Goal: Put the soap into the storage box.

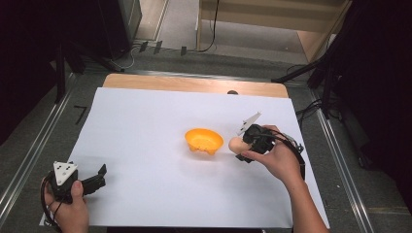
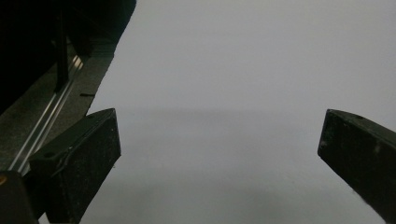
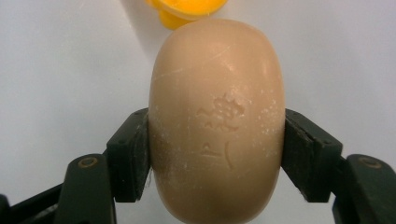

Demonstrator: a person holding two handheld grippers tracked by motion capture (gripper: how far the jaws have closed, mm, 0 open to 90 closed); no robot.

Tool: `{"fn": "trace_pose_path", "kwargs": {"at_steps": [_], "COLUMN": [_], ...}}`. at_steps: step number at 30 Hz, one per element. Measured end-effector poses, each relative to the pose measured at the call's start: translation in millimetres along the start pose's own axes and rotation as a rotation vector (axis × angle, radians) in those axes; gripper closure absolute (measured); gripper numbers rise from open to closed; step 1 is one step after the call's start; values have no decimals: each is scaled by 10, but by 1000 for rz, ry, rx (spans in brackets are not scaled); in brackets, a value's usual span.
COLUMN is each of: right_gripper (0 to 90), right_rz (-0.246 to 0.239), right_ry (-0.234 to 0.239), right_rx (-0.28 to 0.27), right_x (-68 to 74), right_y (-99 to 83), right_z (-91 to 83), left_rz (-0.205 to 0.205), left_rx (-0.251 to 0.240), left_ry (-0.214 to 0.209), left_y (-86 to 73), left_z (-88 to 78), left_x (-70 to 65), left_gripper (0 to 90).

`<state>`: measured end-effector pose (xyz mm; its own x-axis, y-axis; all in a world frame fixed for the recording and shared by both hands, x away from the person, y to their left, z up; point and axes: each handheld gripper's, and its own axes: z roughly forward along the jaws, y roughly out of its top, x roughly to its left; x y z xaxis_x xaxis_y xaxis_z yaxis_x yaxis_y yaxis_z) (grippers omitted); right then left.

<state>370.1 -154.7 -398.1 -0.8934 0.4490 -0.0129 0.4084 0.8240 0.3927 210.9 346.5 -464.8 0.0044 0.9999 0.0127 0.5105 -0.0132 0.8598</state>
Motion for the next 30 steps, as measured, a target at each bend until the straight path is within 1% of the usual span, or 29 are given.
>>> {"fn": "trace_pose_path", "kwargs": {"at_steps": [1,2,3,5,7,8,9,11,19,21,22,23,24,25,27,30], "right_gripper": [333,334,334,333,333,333,333,334,333,333,333,333,333,333,333,333], "right_rz": [-4,-19,-19,-41,-47,-68,-66,-95,-129,-140,-137,-137,-144,-137,-150,-158], "right_ry": [-3,-5,-5,-8,-9,-6,-7,-7,0,4,3,3,2,2,3,12], "right_rx": [-3,-1,-1,-6,-6,-8,-1,3,7,0,0,0,-1,7,5,1], "right_x": [-6,-11,-11,-17,-17,-26,-19,-29,-42,-47,-42,-42,-47,-41,-50,-54], "right_y": [7,24,24,37,53,63,70,101,201,239,277,277,295,312,350,419], "right_z": [2,-4,-4,-7,-12,-12,-18,-19,-49,-52,-56,-56,-55,-57,-50,-42], "left_rz": [1,1,2,5,4,5,4,5,5,5,6,6,5,5,4,5], "left_rx": [0,0,-1,2,3,3,3,3,2,2,2,2,2,1,2,2], "left_ry": [-1,-2,-1,0,-1,-1,-2,-2,-1,0,0,0,-1,-2,-3,-2], "left_y": [0,0,-1,0,0,0,0,0,0,0,0,0,0,-1,0,0], "left_z": [-1,-2,-1,-1,0,-1,-2,-2,0,0,0,0,-1,-1,-1,0], "left_x": [0,0,-1,-1,-2,-1,-2,-2,-5,-6,-6,-6,-5,-5,-4,-5], "left_gripper": [0,0,0,0,0,0,0,0,0,0,0,0,0,0,0,0]}}
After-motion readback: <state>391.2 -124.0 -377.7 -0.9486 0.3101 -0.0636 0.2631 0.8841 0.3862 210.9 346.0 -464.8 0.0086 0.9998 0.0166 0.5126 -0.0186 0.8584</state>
